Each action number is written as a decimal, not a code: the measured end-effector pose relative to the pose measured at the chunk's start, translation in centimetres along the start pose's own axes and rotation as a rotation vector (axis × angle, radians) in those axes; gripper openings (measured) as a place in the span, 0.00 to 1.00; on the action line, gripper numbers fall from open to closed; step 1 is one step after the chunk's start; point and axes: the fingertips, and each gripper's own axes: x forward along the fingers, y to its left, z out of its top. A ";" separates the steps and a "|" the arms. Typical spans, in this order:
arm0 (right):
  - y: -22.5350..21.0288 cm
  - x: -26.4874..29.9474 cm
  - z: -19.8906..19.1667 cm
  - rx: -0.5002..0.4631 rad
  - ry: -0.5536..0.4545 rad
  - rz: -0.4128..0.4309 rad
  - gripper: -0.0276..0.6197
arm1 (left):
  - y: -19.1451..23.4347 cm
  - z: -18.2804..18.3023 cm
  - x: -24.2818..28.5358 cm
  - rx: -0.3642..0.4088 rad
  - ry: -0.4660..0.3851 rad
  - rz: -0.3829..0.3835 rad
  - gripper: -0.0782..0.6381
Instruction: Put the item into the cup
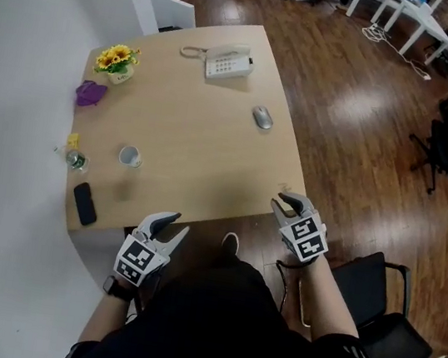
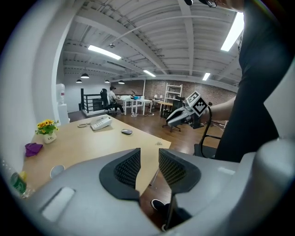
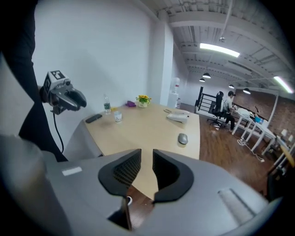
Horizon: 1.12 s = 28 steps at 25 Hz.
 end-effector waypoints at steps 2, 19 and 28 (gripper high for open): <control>-2.1 1.4 -2.1 -0.045 0.074 -0.016 0.19 | 0.6 0.8 2.4 0.023 0.026 -0.014 0.27; -9.9 10.2 -16.1 0.099 0.410 0.007 0.21 | 2.9 5.1 13.2 0.046 0.097 -0.095 0.27; -11.3 11.6 -18.2 0.127 0.463 -0.045 0.09 | 5.1 5.1 12.9 0.031 0.109 -0.060 0.27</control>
